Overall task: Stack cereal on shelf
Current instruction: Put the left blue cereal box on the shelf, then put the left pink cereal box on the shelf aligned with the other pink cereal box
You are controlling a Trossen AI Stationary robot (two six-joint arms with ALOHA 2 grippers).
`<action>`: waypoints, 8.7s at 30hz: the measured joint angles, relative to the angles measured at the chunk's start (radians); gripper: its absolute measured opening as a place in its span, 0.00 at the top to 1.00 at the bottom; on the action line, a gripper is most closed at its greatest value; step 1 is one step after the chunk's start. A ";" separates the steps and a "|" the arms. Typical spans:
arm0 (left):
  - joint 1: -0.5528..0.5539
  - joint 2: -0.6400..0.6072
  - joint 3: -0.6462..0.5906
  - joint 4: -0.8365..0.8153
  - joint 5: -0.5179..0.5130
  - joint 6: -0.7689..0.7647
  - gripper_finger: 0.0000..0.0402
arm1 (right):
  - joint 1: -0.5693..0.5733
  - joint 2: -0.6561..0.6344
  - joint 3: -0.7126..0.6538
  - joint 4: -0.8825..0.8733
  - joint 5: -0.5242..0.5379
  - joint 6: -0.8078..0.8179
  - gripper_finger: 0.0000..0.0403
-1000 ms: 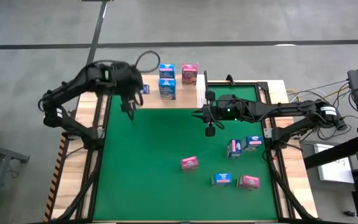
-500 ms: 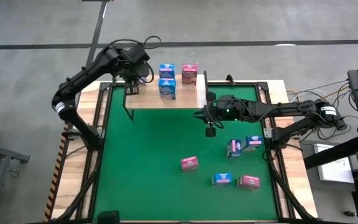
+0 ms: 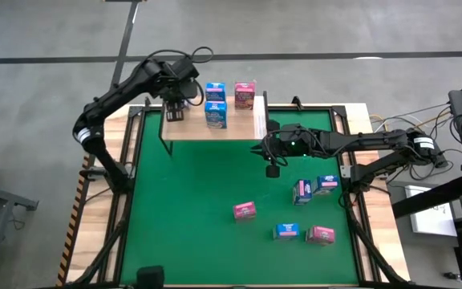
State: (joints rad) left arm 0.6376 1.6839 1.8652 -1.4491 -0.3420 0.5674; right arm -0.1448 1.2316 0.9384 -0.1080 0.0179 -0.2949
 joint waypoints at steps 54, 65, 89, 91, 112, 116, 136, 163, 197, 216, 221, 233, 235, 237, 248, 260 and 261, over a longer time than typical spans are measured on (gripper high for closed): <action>-0.002 -0.025 0.007 0.022 0.113 -0.034 0.36 | 0.000 0.000 -0.001 -0.006 0.001 -0.023 0.93; -0.002 -0.028 0.134 0.036 0.113 -0.036 0.36 | 0.000 0.000 -0.001 -0.006 0.001 -0.020 0.93; -0.165 -0.157 -0.078 0.038 0.296 -0.216 0.61 | 0.000 0.000 -0.005 -0.031 0.001 0.023 0.93; -0.172 -0.208 -0.169 0.090 0.264 -0.221 0.66 | 0.000 0.000 -0.005 -0.038 0.001 0.035 0.93; -0.154 -0.537 -0.824 0.738 -0.016 -0.134 0.91 | 0.000 0.000 -0.007 -0.027 0.001 0.033 0.93; -0.135 -0.527 -0.894 0.834 -0.032 -0.100 0.91 | 0.000 0.000 -0.007 -0.008 0.001 0.014 0.93; -0.048 -0.497 -0.932 0.962 -0.094 -0.056 0.91 | 0.000 0.000 -0.007 0.022 0.001 -0.019 0.93; -0.047 -0.426 -0.932 0.998 -0.095 -0.056 0.91 | 0.000 0.000 -0.007 0.023 0.001 0.008 0.93; -0.045 -0.469 -0.932 0.993 -0.086 -0.091 0.91 | 0.000 0.000 -0.007 0.013 0.001 0.025 0.93; -0.153 -0.477 -0.933 1.072 0.299 -0.275 0.91 | 0.000 0.000 -0.007 0.017 0.001 0.027 0.93; -0.218 -0.477 -0.933 1.114 0.295 -0.290 0.91 | 0.000 0.024 -0.007 0.051 0.001 0.036 0.93; -0.329 -0.484 -0.958 1.167 0.281 -0.346 0.91 | 0.000 0.124 0.008 0.185 0.008 0.054 0.93; -0.373 -0.488 -0.971 1.181 0.280 -0.353 0.91 | 0.002 0.122 0.008 0.181 0.004 0.084 0.93; -0.426 -0.493 -0.984 1.206 0.281 -0.364 0.91 | 0.012 0.114 0.009 0.165 -0.022 0.111 0.93; -0.668 -0.594 -1.133 1.481 0.280 -0.255 0.91 | 0.166 0.113 0.218 -0.180 -0.131 0.275 0.93; -0.686 -0.803 -1.285 1.626 0.193 -0.257 0.91 | 0.298 0.130 0.328 -0.333 -0.122 0.469 0.91; -0.687 -0.819 -1.290 1.632 0.194 -0.262 0.91 | 0.301 0.130 0.329 -0.332 -0.121 0.469 0.90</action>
State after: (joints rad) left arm -0.0494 0.8653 0.5753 0.1832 -0.1485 0.3053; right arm 0.1558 1.3617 1.2674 -0.4404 -0.1028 0.1745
